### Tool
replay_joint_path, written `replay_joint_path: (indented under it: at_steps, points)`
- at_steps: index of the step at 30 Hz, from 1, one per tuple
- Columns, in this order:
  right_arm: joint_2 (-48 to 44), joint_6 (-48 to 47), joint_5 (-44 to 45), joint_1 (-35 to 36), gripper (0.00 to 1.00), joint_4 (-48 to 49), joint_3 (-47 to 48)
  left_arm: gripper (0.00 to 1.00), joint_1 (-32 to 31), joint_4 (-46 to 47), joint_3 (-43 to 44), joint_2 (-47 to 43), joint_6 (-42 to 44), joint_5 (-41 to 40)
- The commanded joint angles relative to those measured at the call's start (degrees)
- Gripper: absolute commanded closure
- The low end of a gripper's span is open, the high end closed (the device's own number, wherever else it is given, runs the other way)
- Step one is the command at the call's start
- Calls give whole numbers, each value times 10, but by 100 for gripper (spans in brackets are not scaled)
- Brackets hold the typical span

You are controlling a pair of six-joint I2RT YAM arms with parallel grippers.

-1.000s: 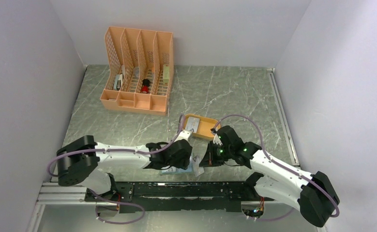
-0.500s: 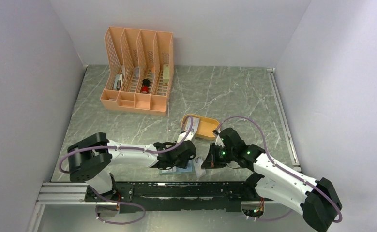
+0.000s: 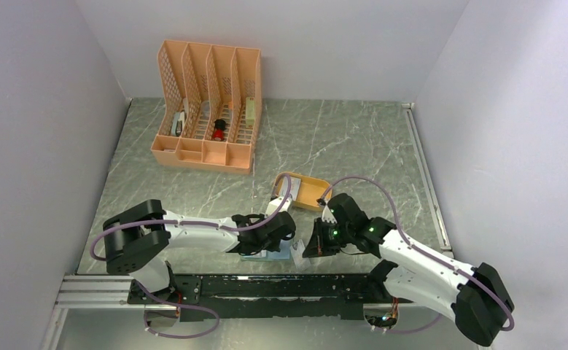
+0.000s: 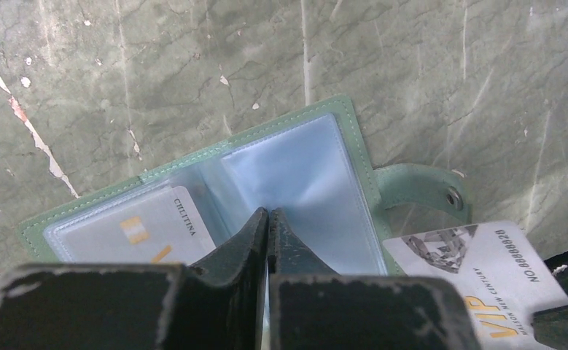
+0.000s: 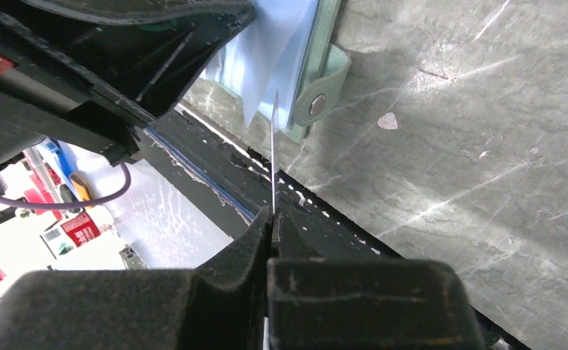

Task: Put the credit cards into the card holder
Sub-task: Turn over the card slot in the card holder.

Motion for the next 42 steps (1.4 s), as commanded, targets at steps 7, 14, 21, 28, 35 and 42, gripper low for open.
replay_joint_path:
  at_steps: [7,14,21,28,35,42]
  points:
    - [27,5,-14,15,100,28,-9,95,-2,-19,-34,27,-11,12]
    - [51,28,-40,20,100,84,-19,95,-2,-17,-36,21,-18,18]
    - [84,41,-44,26,100,127,-14,84,-2,-49,-8,-18,-22,20]
    - [93,56,-45,30,100,156,-13,65,-2,-104,20,-89,-23,11]
    - [119,59,-39,46,100,175,12,59,-2,-143,14,-174,-35,-7]
    - [161,64,-22,72,100,197,38,58,-2,-144,-23,-247,-39,-20]
